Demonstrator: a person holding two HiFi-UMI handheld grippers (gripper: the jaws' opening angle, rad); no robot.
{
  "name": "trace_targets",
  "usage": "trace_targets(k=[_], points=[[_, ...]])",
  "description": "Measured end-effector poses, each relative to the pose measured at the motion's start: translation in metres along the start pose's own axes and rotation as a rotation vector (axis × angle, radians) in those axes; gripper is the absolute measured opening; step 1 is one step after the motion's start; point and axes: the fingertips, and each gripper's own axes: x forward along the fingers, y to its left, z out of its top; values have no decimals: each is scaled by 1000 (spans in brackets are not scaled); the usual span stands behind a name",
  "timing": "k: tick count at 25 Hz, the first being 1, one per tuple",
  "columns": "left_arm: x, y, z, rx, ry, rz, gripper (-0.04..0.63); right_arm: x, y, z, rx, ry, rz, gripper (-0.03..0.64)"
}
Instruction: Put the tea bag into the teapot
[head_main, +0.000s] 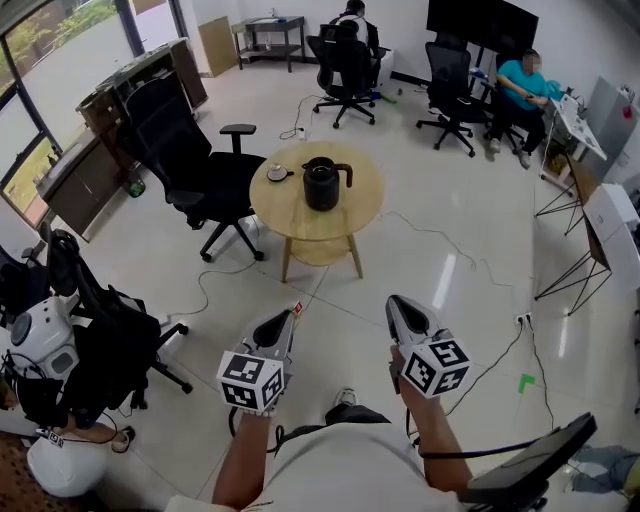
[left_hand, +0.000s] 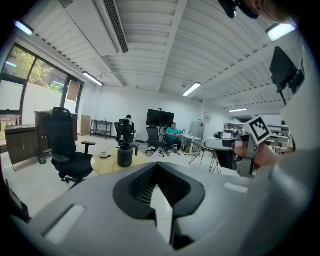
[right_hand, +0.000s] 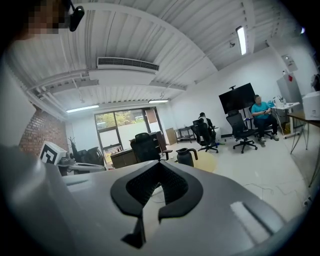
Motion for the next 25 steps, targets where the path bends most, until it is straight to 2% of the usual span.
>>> trace_targets(k=[6,11,15,25], points=[[33,-2,14,9,16,33,12,9,-42,12,14,13,-2,-11],[53,11,8,-10,52,54,12,22,-58,3,54,19,-2,-11],[71,21,11,-12,59,45,12,36,-71,-1,79,23,-16,-11],[124,53,33,-8,56,10,12,79,-97,19,84,5,-61,-11]])
